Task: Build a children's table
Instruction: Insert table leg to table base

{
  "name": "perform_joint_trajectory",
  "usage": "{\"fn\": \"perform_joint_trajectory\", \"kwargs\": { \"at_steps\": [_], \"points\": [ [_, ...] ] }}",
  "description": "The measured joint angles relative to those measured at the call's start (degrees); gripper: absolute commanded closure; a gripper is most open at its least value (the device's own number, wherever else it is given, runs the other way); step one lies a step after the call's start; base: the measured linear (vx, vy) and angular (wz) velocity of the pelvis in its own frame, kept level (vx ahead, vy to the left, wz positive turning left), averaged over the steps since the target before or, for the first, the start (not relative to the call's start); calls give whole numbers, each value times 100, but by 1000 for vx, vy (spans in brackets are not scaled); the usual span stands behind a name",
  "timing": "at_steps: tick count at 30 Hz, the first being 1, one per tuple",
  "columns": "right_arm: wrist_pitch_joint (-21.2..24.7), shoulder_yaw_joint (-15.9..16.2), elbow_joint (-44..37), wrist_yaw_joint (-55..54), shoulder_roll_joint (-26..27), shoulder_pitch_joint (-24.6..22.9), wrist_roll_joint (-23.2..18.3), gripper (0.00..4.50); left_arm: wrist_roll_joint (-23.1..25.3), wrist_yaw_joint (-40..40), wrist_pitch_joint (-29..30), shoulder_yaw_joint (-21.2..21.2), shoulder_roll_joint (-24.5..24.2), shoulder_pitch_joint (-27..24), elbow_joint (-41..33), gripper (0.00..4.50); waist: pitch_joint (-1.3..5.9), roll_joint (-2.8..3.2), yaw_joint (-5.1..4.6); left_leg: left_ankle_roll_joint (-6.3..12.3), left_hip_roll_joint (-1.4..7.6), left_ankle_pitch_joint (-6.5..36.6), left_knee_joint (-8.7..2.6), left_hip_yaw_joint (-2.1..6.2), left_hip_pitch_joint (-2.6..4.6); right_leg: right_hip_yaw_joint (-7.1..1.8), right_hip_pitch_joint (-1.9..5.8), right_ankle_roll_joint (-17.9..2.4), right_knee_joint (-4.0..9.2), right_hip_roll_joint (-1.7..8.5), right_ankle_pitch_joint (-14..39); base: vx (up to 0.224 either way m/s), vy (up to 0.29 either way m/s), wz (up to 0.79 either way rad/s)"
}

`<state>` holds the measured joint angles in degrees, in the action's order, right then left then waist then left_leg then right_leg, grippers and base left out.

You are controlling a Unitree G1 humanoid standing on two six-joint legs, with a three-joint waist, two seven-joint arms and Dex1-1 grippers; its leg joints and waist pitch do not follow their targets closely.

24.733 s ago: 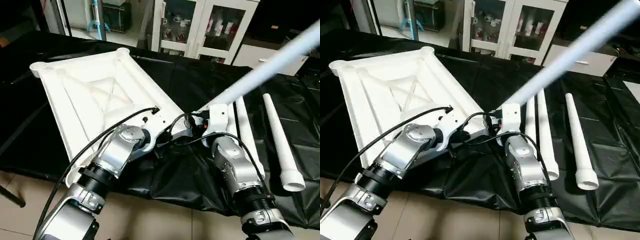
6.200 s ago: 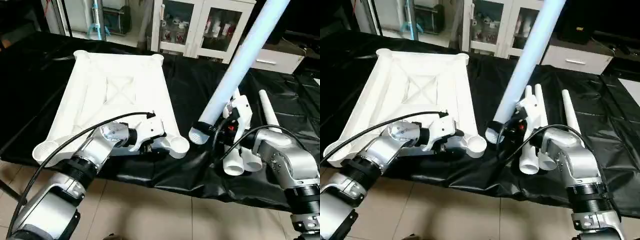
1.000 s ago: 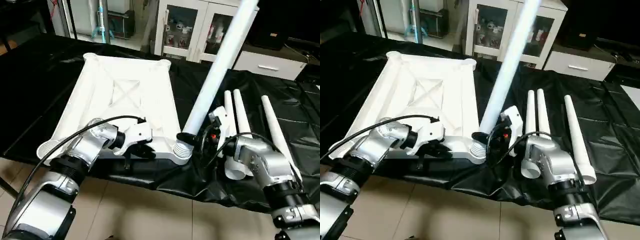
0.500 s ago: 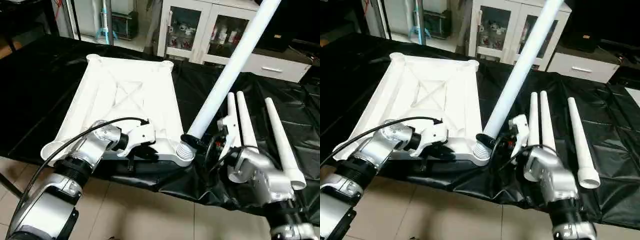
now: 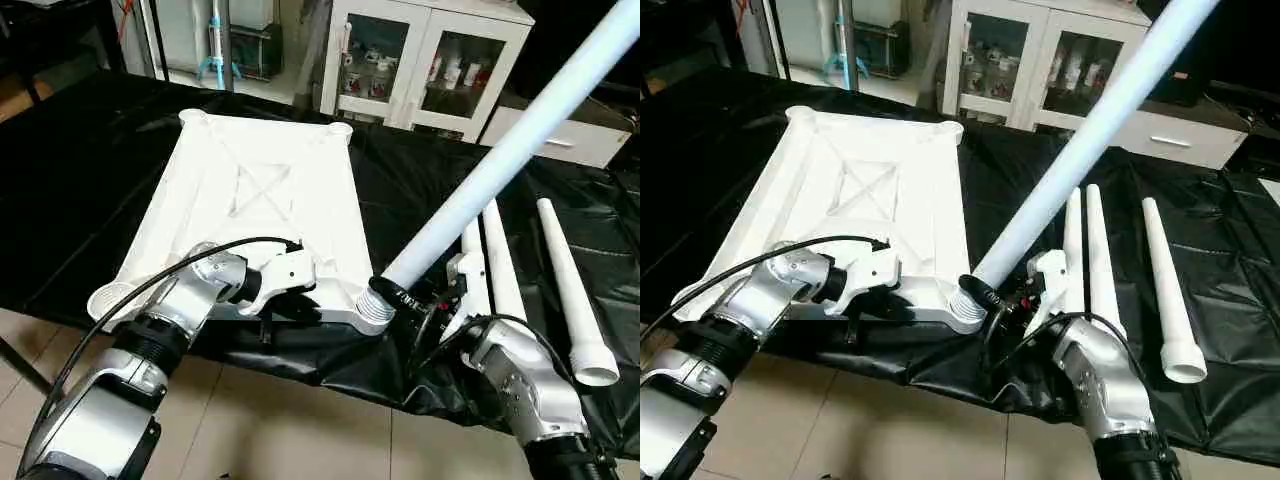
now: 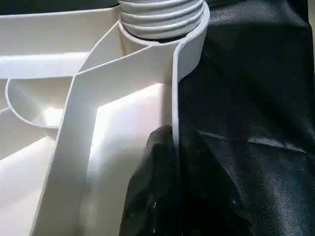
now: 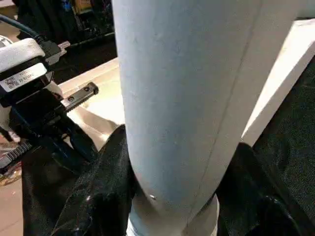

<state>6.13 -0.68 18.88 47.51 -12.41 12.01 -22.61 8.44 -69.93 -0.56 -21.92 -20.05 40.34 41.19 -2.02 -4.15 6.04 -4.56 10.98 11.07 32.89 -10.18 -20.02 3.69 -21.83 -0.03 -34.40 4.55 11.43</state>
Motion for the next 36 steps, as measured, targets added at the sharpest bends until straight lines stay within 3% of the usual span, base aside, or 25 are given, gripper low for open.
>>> {"fn": "perform_joint_trajectory", "kwargs": {
  "at_steps": [5, 14, 20, 27, 34, 36],
  "points": [
    [-7, 17, -1, -1, -26, -21, -5, 262, 4, -1, -28, -5, 4, 0, -1, 450, 0, 5, 4, 0, 0, 0, 0, -2, -1, 0, 3, 0, 2, 0, 0, 0, 0, 0],
    [73, 347, -183, 141, -376, 20, 249, 262, 12, -9, -52, -38, 10, -1, 5, 450, 14, 0, 27, 0, -1, 0, -18, -3, 3, 0, 8, 4, 6, 0, 3, 0, 0, 0],
    [240, 684, -294, 235, -669, 229, 554, 262, 30, -6, -42, -37, -8, -14, 29, 450, 43, -41, 16, 0, 0, 0, -34, -3, 9, 2, 8, 5, 7, -1, 3, 0, 0, 0],
    [575, 809, -236, 210, -678, 494, 671, 262, 31, 1, -7, -35, -58, -30, 35, 450, 73, -76, -74, 0, -2, 0, -39, -3, 12, 3, 15, 6, 31, -1, 3, 0, 0, 0],
    [753, 964, -109, 163, -676, 654, 759, 262, 70, 8, 27, -44, -61, -38, 77, 450, 90, -92, -92, 0, -2, 0, -41, -3, 13, 3, 13, 6, 32, -1, 4, 0, 0, 0],
    [744, 979, -31, 148, -652, 677, 768, 262, 93, 37, 33, -49, -57, -52, 87, 450, 94, -106, -97, 0, -2, 0, -42, 0, 59, 6, 21, 12, 46, -1, 8, 0, 0, 0]
  ]
}}
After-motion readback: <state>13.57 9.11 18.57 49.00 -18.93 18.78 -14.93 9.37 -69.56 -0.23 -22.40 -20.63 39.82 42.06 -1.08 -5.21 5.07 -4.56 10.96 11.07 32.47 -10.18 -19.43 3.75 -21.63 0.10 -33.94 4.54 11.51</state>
